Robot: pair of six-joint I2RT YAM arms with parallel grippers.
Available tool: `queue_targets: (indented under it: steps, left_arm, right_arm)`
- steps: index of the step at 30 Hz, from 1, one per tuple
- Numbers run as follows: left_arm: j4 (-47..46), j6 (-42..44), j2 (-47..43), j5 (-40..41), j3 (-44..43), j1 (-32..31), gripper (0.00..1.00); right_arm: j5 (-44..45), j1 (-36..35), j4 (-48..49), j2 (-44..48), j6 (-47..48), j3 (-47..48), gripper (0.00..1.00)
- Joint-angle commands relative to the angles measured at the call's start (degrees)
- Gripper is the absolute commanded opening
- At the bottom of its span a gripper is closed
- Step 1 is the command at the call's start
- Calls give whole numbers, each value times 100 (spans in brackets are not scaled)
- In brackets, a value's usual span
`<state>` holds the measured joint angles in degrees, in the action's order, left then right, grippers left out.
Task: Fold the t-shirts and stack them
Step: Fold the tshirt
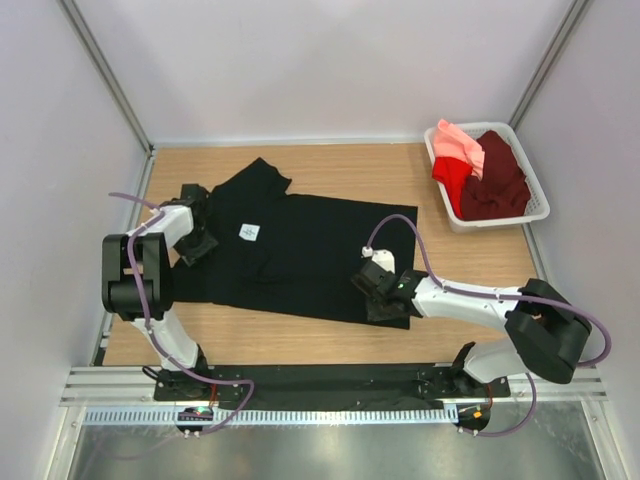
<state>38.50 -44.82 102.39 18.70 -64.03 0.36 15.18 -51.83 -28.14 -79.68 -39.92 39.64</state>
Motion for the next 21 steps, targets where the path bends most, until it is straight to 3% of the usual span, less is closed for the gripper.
queue_targets:
  steps: [1, 7, 13, 14, 17, 21]
  left_arm:
    - [702, -158, 220, 960, 505, 447, 51]
    - [843, -229, -289, 987, 682, 526, 53]
    - [976, 411, -1140, 329, -117, 526, 56]
    - [497, 656, -1316, -195, -275, 518, 56]
    - [-349, 1141, -1931, -751, -329, 509, 61]
    - [-1134, 1519, -1662, -1535, -950, 544, 64]
  right_arm:
    - [160, -99, -130, 321, -322, -158, 30]
    - [135, -125, -165, 576, -438, -457, 30]
    - [3, -125, -446, 953, -175, -141, 33]
    - [-41, -125, -490, 1041, -139, -45, 35]
    - [-164, -125, -561, 1409, 116, 298, 38]
    - [-506, -125, -429, 1613, 397, 763, 40]
